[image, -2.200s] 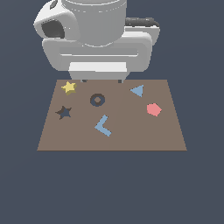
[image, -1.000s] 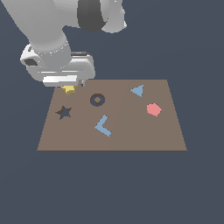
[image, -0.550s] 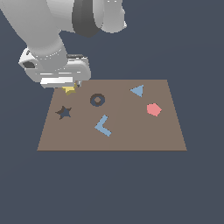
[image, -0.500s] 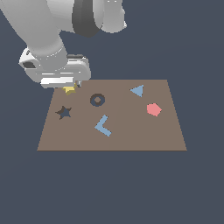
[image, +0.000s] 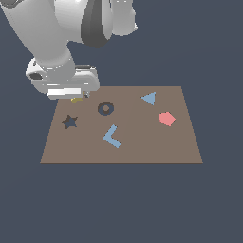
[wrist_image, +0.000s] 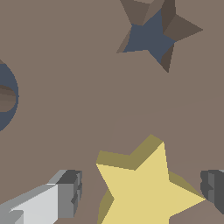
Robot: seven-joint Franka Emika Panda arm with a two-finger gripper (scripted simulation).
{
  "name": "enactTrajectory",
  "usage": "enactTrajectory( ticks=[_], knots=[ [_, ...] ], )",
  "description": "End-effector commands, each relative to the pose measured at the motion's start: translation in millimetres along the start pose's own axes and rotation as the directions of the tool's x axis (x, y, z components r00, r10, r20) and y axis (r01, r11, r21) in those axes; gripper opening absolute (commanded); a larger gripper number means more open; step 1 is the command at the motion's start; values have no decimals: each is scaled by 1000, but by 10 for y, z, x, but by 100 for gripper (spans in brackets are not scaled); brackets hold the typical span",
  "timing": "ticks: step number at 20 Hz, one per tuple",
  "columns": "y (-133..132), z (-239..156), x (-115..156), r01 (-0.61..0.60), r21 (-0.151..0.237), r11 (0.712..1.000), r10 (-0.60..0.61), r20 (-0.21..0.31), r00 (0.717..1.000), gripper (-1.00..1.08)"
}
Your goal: Insert a designated object into the corresponding slot on a board.
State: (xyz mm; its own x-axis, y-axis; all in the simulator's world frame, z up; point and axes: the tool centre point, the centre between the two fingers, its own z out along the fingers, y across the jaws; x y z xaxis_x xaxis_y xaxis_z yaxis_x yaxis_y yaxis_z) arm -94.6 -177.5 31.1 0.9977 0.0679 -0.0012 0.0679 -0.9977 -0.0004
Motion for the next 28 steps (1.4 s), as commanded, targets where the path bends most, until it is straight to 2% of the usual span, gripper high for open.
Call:
enactTrajectory(
  ticks=[1, 17, 28],
  knots=[
    [2, 13, 3, 0, 0, 1000, 0, -1, 1000, -100],
    [-5, 5, 4, -18, 0, 1000, 18, -1, 1000, -100],
    [-86, -2, 37, -178, 0, 984, 178, -2, 984, -100]
  ],
)
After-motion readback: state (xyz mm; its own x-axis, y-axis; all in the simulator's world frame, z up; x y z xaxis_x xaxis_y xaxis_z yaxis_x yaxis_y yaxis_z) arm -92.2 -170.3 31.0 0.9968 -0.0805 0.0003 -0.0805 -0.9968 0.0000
